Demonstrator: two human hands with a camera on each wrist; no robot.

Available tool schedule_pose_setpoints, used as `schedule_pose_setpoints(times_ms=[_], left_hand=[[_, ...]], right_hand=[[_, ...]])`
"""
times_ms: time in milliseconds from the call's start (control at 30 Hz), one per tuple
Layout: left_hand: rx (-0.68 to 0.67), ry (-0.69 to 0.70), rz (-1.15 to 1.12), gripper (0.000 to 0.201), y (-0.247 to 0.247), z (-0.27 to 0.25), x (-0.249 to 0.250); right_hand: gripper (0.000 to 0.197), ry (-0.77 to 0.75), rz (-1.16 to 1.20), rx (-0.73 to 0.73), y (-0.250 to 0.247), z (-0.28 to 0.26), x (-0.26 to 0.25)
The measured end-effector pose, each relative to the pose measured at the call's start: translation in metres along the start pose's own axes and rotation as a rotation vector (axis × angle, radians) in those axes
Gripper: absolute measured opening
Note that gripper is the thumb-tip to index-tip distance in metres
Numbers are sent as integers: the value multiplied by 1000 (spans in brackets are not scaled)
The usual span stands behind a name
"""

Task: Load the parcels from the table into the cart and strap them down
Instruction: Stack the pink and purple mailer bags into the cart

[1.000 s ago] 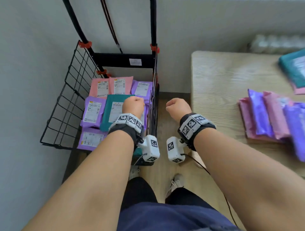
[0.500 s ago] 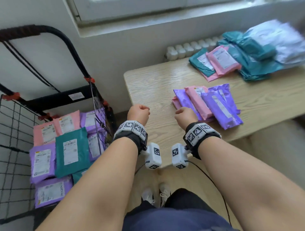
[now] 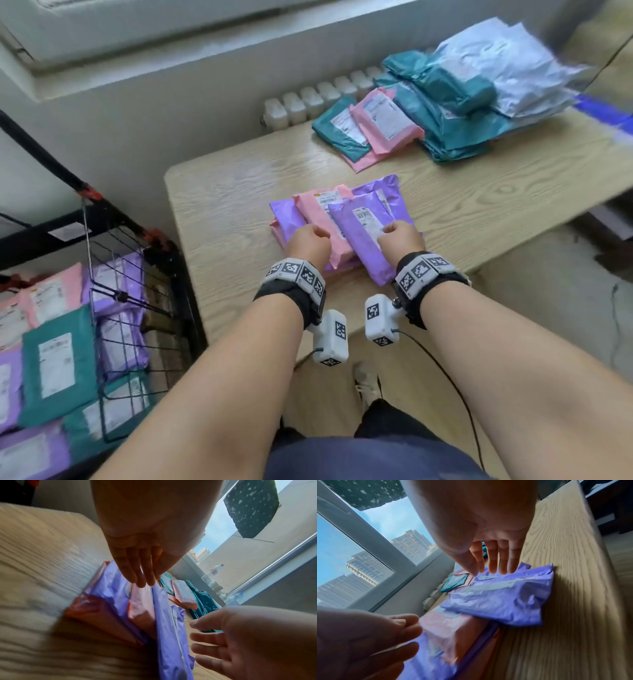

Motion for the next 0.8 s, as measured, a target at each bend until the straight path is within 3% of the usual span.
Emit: schedule_pose_setpoints(times_ms=[167, 400, 533, 667, 800], left_hand=[[131, -126, 39, 35, 38, 14, 16], [166, -334, 13, 36, 68, 15, 22], [175, -408, -147, 5, 82, 24, 13], [145, -418, -225, 21, 92, 18, 22], [128, -400, -280, 22, 100, 17, 27]], right_hand=[[39, -5, -62, -99, -7, 51, 30], [45, -53, -120, -288, 6, 81, 45], [33, -84, -129, -331, 9, 85, 47], [22, -105, -128, -368, 8, 89, 48], [29, -86, -95, -324, -2, 93, 52]])
Point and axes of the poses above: each hand's wrist, its own z-axis towards the middle knuckle, its own y-axis out of the palm, x = y × z, the point moved 6 cm from there along z, towards the middle knuckle, and after that the axes turned 4 degrees about x, right-handed, at the moved point
